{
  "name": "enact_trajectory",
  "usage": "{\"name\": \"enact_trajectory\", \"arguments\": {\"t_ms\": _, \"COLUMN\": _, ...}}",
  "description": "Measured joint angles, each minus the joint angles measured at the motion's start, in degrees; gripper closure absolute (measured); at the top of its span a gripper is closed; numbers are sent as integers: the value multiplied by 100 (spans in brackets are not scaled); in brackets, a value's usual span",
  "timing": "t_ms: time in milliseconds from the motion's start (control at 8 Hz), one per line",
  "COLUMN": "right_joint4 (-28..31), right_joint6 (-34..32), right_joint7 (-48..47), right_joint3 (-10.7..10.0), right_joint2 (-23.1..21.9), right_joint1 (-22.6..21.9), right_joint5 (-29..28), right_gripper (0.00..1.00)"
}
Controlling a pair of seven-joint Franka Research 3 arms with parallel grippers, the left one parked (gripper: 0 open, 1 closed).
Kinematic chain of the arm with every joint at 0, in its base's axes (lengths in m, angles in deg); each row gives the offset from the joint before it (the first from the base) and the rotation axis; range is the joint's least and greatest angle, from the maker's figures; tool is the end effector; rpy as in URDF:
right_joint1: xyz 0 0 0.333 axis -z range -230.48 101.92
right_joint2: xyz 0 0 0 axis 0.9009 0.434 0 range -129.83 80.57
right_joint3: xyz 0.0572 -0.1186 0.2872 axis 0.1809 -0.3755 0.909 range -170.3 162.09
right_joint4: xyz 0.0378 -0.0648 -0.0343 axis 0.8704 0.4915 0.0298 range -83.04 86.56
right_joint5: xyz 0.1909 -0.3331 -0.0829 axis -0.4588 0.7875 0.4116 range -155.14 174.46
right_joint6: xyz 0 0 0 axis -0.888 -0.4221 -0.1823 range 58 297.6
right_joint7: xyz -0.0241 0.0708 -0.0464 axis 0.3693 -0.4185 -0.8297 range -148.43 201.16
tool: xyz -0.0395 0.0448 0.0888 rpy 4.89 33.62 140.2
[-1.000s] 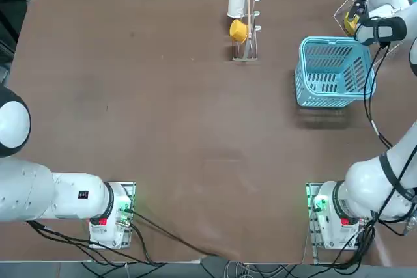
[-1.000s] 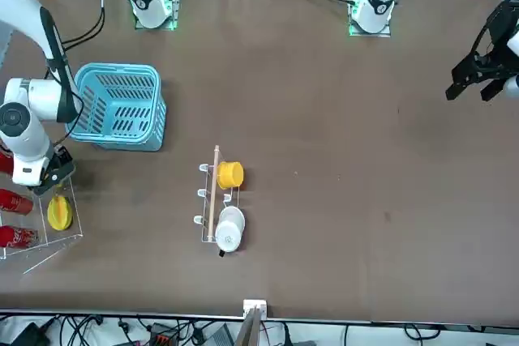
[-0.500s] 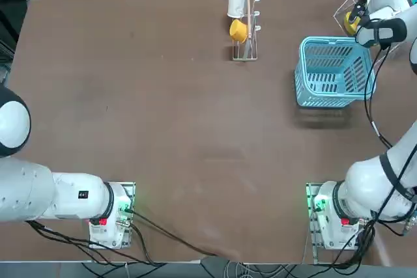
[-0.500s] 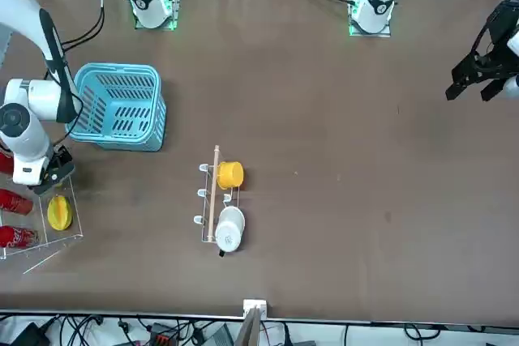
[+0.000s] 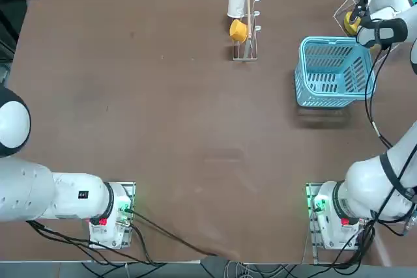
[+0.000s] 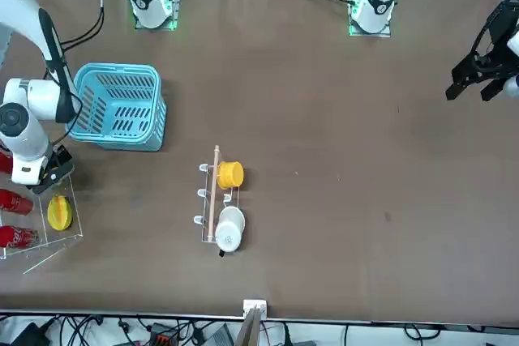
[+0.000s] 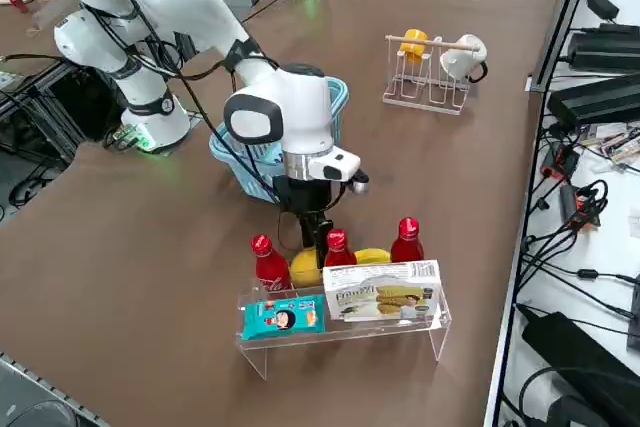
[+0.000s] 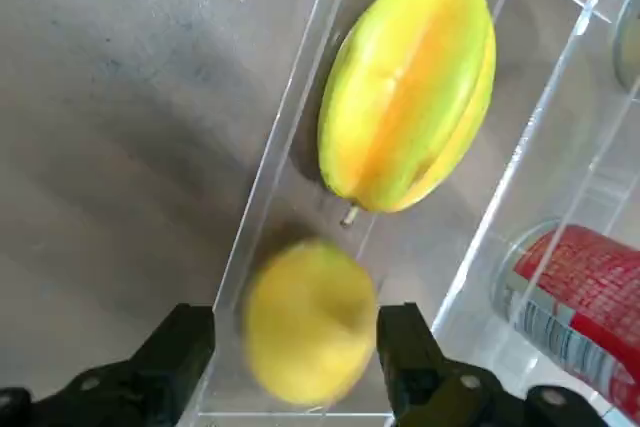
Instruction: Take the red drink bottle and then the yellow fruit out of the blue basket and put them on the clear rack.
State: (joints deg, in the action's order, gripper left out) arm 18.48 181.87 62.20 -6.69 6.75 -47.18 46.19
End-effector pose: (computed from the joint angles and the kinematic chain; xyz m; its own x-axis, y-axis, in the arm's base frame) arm 0.6148 -0.2050 0.2271 0.6970 0.6881 -0.2016 0.7070 -0.6126 0.3535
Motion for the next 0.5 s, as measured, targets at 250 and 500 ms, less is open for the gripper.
{"name": "enact_trajectory", "arguments": {"t_ms": 250, "right_joint4": -6, "right_joint6": -167, "right_joint7": 1, "right_joint3": 21, "right_joint2": -16, "right_joint1": -1, "right_joint5": 0, "right_gripper": 0}}
{"name": "enact_trajectory", "arguments": {"t_ms": 500, "right_joint4": -57, "right_joint6": -486, "right_joint7": -6, "right_joint3": 98, "right_joint2": -152, "right_joint1": -13, "right_joint5": -43, "right_gripper": 0}}
